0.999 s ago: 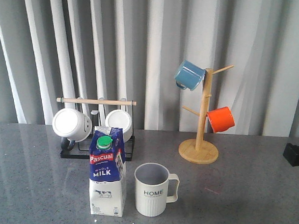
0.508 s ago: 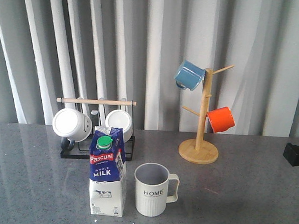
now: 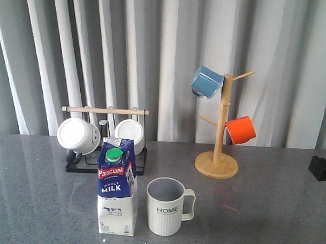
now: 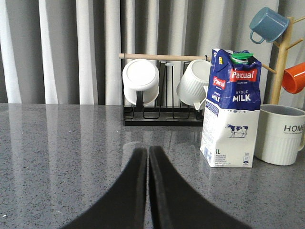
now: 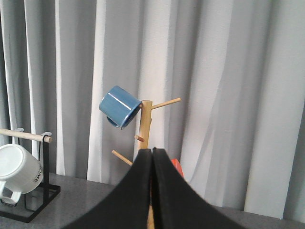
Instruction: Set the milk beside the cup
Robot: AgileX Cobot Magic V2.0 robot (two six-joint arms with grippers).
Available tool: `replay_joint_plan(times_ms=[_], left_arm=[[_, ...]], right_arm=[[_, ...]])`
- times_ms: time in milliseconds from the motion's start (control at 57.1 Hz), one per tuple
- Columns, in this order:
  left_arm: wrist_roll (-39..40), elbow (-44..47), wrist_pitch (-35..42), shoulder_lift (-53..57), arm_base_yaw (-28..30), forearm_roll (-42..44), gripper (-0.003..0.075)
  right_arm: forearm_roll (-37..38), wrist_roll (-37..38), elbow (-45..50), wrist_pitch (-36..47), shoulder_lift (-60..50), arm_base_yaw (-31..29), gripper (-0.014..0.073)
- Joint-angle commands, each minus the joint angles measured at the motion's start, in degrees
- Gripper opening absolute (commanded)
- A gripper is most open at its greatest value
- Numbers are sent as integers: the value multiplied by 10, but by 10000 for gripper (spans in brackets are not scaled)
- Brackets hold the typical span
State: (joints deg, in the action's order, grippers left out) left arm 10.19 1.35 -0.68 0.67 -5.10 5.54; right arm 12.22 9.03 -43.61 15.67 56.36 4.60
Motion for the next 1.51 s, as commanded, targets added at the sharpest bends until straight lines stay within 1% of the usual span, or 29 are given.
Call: replay_joint_plan(times_ms=[0, 684, 789, 876, 1017, 1209, 1350, 1490], left_arm=[[5, -13, 38, 7, -2, -5, -6], [5, -13, 38, 7, -2, -5, -6], [5, -13, 38, 7, -2, -5, -6], [5, -13, 38, 7, -2, -5, -6], [5, -13, 38, 7, -2, -5, -6], [5, -13, 38, 7, -2, -5, -6], [5, -13, 38, 7, -2, -5, -6], [5, -13, 38, 7, -2, -5, -6]], right_arm=[[3, -1, -17, 41, -8, -3, -8], [3, -1, -17, 40, -8, -3, -8], [2, -21, 1, 30, -18, -3, -8], [-18, -33, 42, 3, -59, -3, -8], [-58, -33, 163, 16, -162, -3, -8], [-60, -33, 333, 19, -307, -3, -8], [-62, -31, 408, 15, -396, -3, -8], [-62, -32, 458, 8, -488, -3, -8]])
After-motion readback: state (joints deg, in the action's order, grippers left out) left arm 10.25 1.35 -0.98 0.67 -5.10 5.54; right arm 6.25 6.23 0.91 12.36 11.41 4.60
